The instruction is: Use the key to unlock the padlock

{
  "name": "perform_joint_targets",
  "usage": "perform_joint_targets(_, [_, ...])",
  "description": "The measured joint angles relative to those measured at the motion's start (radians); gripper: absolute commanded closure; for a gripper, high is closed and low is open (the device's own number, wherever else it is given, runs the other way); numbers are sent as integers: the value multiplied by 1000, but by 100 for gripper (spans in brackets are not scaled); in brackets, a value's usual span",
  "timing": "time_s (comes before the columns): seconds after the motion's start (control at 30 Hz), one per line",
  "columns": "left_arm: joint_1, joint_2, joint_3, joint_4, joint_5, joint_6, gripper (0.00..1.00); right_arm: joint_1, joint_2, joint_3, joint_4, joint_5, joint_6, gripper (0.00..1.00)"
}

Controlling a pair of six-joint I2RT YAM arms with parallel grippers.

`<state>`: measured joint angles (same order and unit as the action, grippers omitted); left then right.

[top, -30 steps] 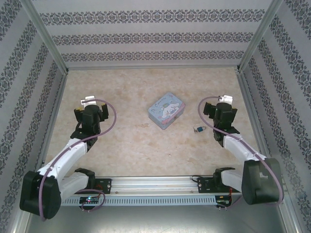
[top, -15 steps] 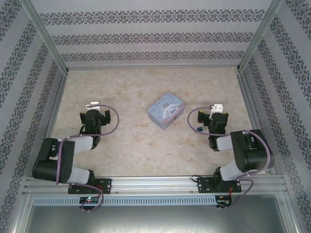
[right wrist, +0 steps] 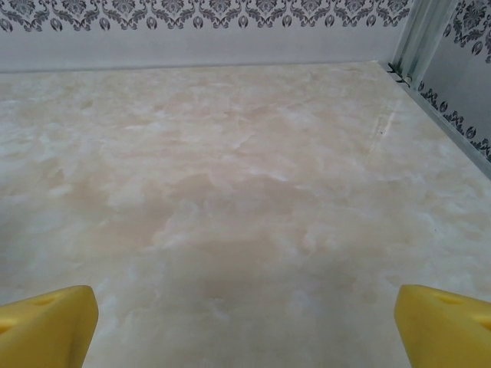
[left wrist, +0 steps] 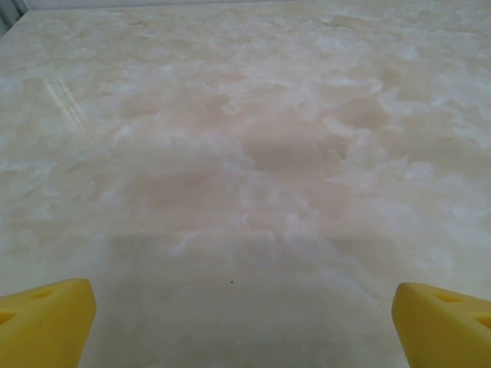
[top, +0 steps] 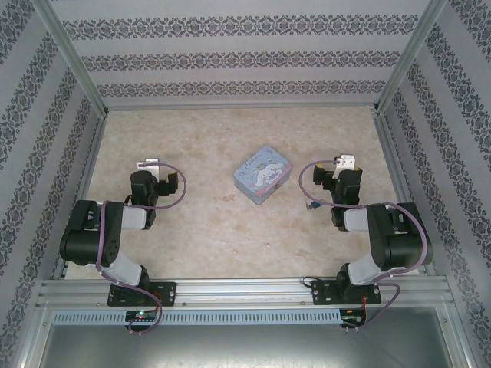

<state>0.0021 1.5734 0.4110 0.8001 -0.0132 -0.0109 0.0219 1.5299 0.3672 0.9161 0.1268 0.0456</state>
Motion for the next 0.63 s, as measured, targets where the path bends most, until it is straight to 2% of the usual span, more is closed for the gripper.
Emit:
perform_joint_targets(0.4, [0, 0, 0, 0, 13, 0, 1, 2, 0, 0, 0, -2, 0, 2])
perform_joint_targets(0.63, [0, 0, 0, 0, 13, 0, 0, -1, 0, 0, -14, -63, -1, 2])
